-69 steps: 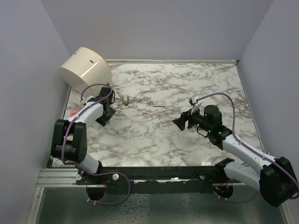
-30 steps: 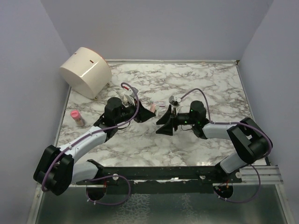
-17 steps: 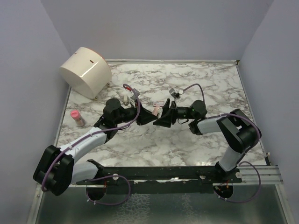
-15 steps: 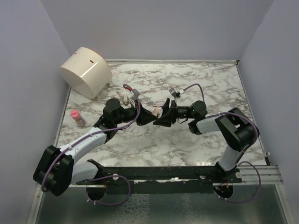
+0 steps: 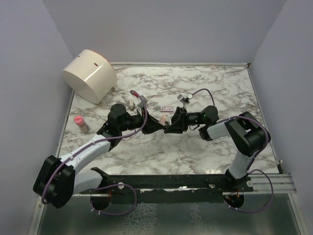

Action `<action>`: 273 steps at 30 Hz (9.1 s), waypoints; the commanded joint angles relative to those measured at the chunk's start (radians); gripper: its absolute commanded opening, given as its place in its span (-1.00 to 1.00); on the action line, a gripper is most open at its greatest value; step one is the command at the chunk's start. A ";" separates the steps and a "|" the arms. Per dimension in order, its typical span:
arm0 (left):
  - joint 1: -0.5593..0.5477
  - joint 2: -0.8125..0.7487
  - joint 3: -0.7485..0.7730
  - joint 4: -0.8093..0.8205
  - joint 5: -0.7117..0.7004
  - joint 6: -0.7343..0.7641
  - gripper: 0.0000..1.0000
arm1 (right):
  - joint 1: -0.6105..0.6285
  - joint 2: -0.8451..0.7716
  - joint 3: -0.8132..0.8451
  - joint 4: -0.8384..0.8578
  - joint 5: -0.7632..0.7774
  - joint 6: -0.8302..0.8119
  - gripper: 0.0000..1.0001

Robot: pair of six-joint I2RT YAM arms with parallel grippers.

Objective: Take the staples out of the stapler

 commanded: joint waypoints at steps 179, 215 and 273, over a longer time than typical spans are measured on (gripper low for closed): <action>-0.087 -0.004 0.258 -0.691 -0.238 0.409 -0.26 | 0.001 -0.333 0.139 -1.033 -0.005 -0.716 -0.97; -0.065 -0.227 0.187 -0.591 -0.872 0.452 0.49 | 0.138 -0.182 0.292 -1.565 1.238 -0.842 -0.98; -0.042 0.012 0.250 -0.577 -0.330 0.306 0.52 | -0.126 -0.105 0.129 -0.702 -0.020 -0.137 -0.98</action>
